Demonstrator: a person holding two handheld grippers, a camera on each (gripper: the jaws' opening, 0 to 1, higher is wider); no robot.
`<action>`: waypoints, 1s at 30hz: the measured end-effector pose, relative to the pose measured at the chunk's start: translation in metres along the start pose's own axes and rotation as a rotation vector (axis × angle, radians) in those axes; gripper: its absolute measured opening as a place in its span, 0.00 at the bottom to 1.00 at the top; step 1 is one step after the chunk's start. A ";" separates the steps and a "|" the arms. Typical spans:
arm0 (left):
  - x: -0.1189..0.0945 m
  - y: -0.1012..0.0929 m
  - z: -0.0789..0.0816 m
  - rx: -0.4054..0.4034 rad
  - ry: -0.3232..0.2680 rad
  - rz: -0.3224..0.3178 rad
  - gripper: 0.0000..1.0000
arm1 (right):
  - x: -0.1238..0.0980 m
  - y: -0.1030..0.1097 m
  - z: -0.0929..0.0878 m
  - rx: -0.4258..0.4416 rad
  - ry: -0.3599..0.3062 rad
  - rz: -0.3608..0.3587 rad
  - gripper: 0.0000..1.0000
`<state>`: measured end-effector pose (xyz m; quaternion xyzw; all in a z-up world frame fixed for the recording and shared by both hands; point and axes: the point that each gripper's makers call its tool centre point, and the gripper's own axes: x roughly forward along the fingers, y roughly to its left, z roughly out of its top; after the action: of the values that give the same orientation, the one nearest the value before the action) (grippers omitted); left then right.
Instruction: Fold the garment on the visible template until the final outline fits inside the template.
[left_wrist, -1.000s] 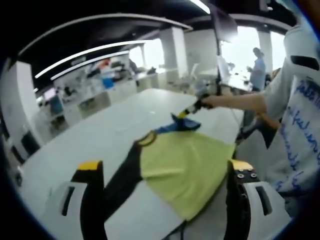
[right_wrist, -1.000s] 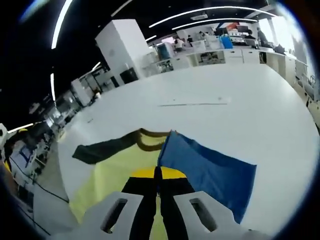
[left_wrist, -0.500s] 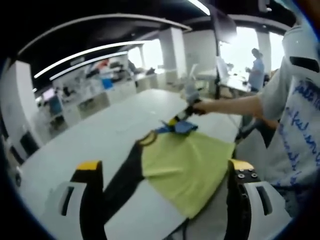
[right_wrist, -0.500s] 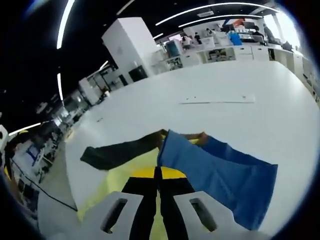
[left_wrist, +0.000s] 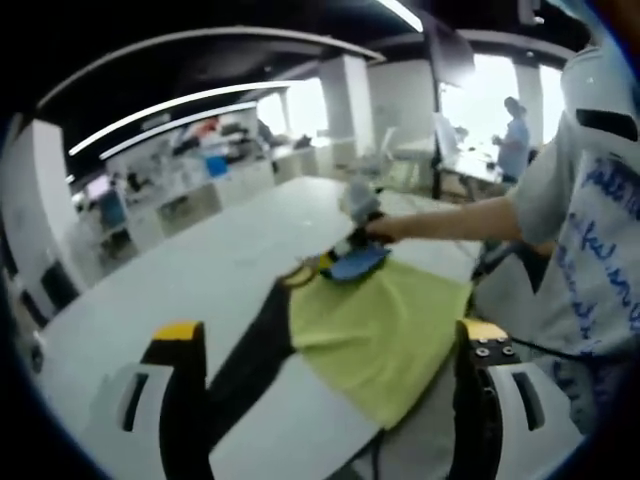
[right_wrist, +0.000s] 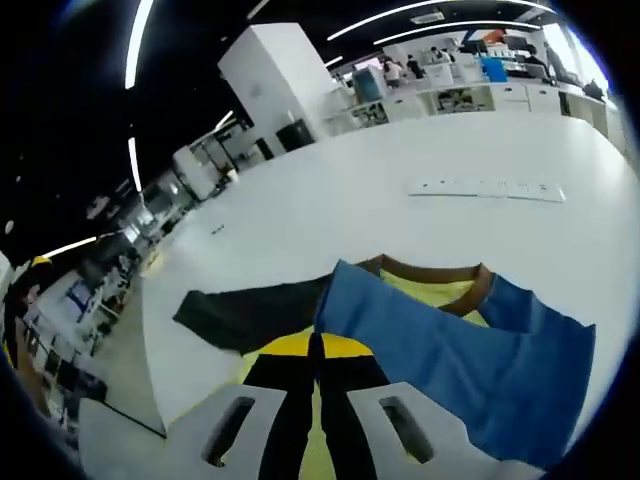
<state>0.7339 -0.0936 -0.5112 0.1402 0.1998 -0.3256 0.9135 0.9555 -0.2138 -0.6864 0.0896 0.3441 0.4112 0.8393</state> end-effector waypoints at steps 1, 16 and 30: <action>-0.001 0.001 0.000 -0.002 -0.005 0.002 0.98 | 0.004 0.003 -0.001 0.008 0.001 0.010 0.01; -0.004 0.004 -0.008 -0.012 0.004 -0.002 0.98 | 0.028 0.024 0.010 0.027 -0.023 0.034 0.01; -0.003 0.005 -0.009 -0.013 0.006 -0.006 0.97 | 0.045 0.050 0.014 0.006 -0.030 0.083 0.01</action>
<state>0.7323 -0.0844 -0.5173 0.1348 0.2051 -0.3267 0.9127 0.9522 -0.1462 -0.6769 0.1126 0.3288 0.4433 0.8262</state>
